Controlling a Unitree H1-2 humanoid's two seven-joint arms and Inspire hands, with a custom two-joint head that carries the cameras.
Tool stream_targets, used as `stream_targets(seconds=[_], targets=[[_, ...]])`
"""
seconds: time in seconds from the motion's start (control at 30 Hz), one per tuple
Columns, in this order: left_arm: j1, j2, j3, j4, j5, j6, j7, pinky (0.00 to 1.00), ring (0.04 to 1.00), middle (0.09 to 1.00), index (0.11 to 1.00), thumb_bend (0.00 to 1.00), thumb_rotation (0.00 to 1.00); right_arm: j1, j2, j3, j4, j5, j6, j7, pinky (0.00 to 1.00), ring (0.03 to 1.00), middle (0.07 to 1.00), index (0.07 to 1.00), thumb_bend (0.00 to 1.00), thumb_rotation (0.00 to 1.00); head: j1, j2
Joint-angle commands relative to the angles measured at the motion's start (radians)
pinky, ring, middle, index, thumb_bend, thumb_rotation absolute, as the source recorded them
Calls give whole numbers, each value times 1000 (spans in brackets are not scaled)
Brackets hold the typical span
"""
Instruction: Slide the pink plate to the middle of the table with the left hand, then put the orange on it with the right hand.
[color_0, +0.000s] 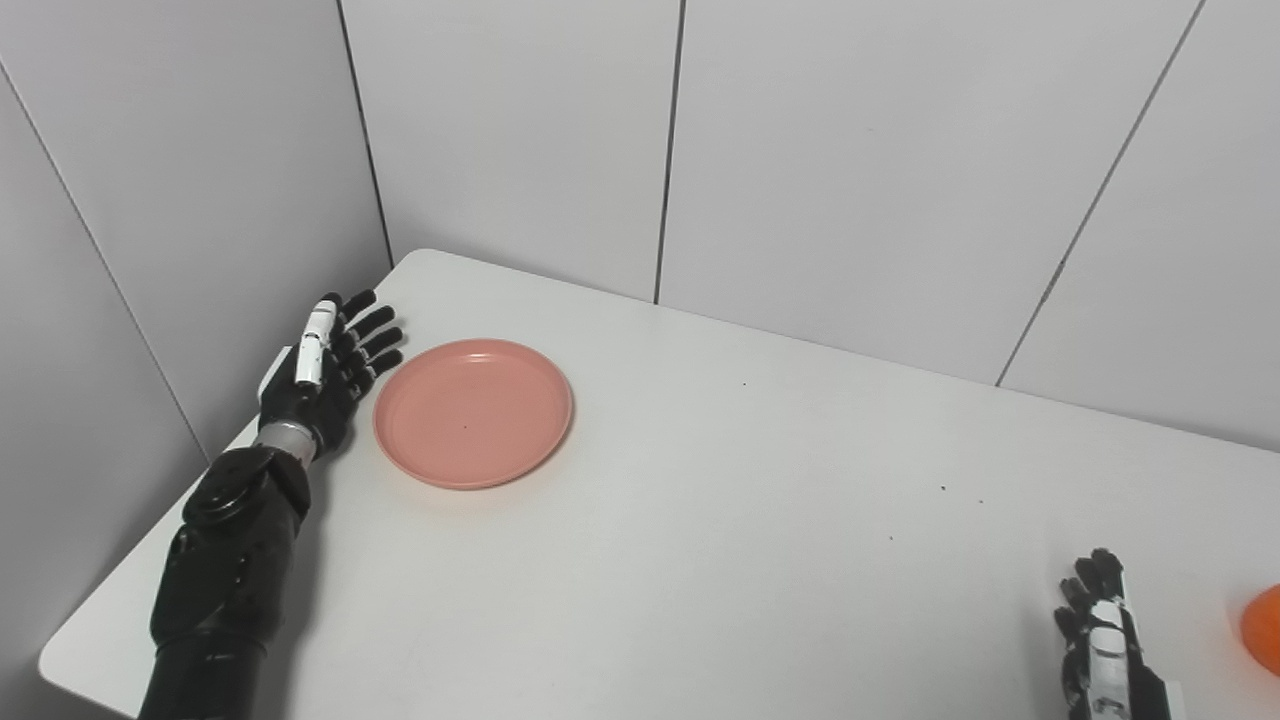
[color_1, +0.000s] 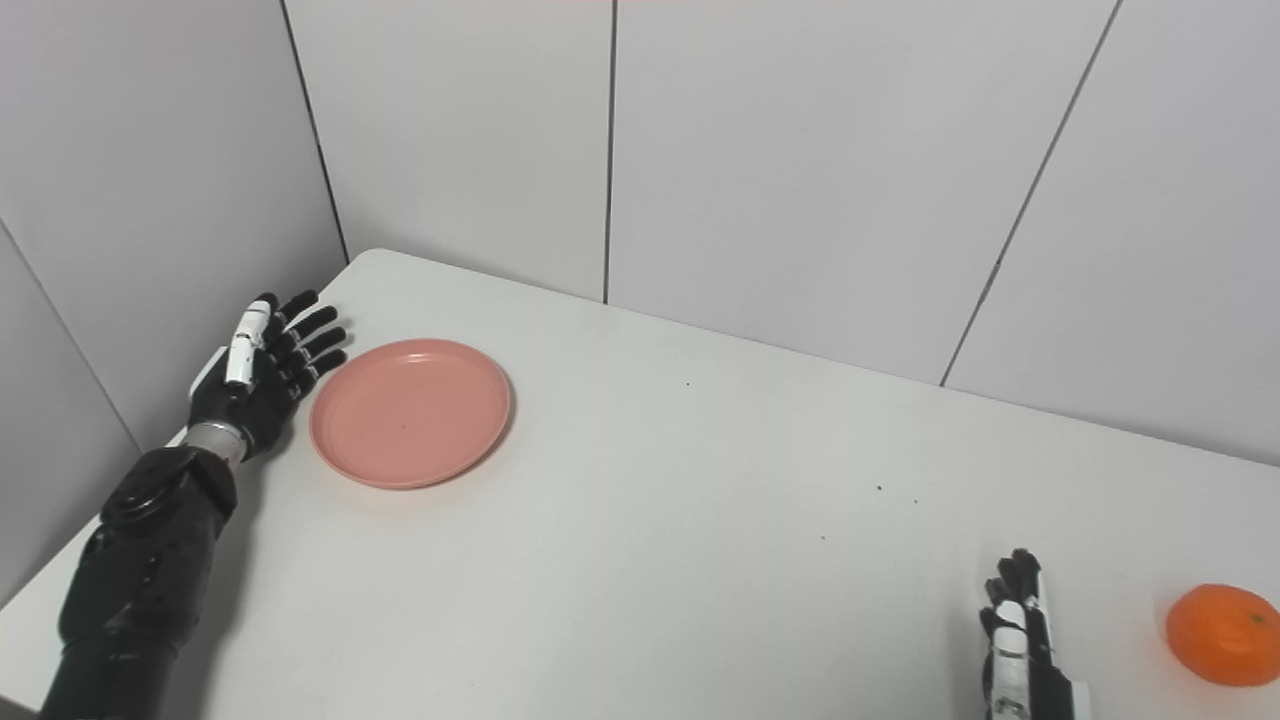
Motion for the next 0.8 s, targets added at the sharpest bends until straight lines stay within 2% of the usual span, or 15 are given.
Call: stream_targets(seconds=[0.0,0.43,0.77], targets=[[-28,12,-2,-9,3,-33,0,855,853,857,850,264,1000,-14,-3,-2,-26,-2,-15,2,1000,974,972,972,332,1000,1,0],[-21,14,-29,27,3,-73,-47,861,864,866,854,316,1000,-13,-4,-3,-35,-1,-7,2,1000,979,978,979,320,1000,1,6],[-17,-4,-45,19,5,-79,-40,850,856,861,848,321,1000,-12,-4,-2,-37,-6,-3,1,1000,978,977,977,319,1000,2,7]])
